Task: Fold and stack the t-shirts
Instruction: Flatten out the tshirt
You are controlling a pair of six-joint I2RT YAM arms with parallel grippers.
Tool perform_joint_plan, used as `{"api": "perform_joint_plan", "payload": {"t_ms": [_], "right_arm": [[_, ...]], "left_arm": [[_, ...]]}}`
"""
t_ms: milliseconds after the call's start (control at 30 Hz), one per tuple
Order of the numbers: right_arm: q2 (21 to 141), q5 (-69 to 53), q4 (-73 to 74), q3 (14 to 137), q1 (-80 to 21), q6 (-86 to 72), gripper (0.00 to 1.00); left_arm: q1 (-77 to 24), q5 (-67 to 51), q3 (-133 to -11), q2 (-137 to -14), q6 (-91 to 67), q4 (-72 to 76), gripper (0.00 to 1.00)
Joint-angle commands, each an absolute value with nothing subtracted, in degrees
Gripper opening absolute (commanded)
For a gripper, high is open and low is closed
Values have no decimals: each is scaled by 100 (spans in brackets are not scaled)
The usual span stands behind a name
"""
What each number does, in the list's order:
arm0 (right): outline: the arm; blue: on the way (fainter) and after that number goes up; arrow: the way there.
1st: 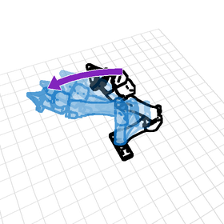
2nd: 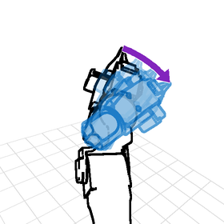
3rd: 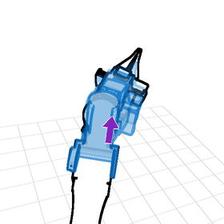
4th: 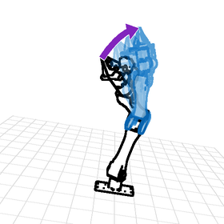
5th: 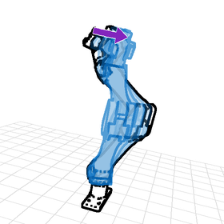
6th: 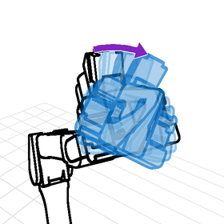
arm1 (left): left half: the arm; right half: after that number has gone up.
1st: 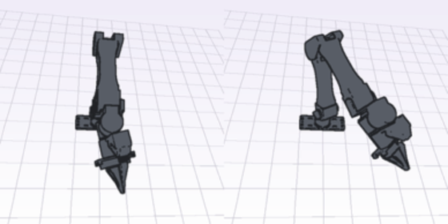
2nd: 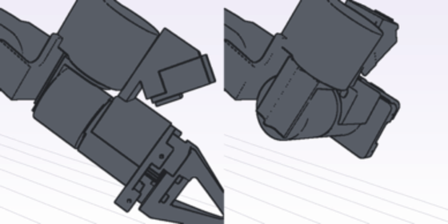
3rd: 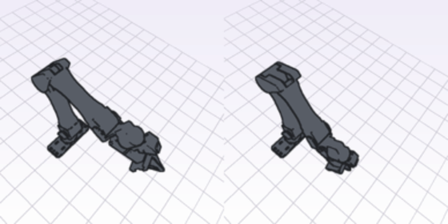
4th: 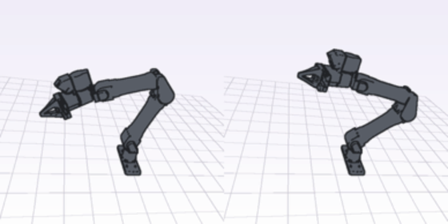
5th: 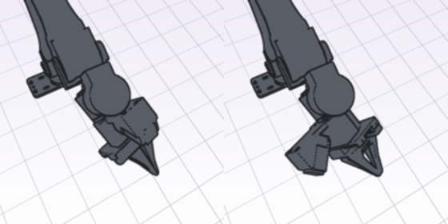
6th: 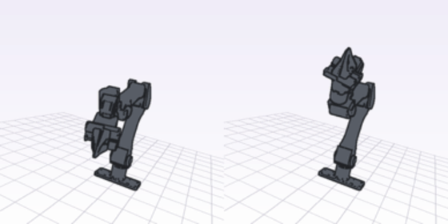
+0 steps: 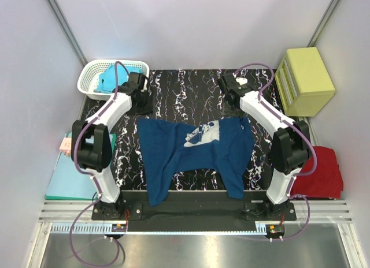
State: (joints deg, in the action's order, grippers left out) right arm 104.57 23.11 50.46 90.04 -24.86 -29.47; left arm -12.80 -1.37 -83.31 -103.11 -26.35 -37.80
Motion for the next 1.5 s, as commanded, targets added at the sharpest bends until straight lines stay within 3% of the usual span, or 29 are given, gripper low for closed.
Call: {"api": "perform_joint_plan", "payload": {"t_ms": [0, 200, 567, 667, 767, 833, 867, 933, 1233, 1467], "right_arm": [[10854, 2409, 4808, 9237, -2172, -2874, 50], [11407, 2435, 4755, 9562, -2031, -2804, 51], [12374, 2083, 4930, 10230, -1679, -2839, 49], [12489, 2013, 4948, 10187, -1688, -2839, 42], [12463, 1986, 4887, 9941, -1688, -2821, 30], [12358, 1969, 4869, 9827, -1688, -2830, 18], [12279, 1943, 4869, 9661, -1688, -2839, 6], [11938, 1968, 4773, 9441, -1688, -2883, 0], [9934, 2109, 5035, 8175, -2012, -3023, 0], [9308, 1969, 5721, 7279, -2926, -3629, 0]], "left_arm": [[-1248, -517, -8762, -10764, -2566, -3595, 24], [-1213, -571, -9052, -11232, -2540, -3621, 38], [-1195, -844, -9132, -11522, -2610, -3612, 38], [-1195, -861, -9114, -11514, -2619, -3621, 38], [-1204, -879, -9000, -11452, -2654, -3604, 34], [-1204, -896, -8852, -11356, -2663, -3595, 27], [-1204, -888, -8790, -11303, -2663, -3577, 23], [-1213, -861, -8597, -11084, -2663, -3516, 17], [-1274, -782, -7955, -10231, -2707, -3489, 5], [-1616, -625, -7647, -9923, -2689, -3823, 2]]}}
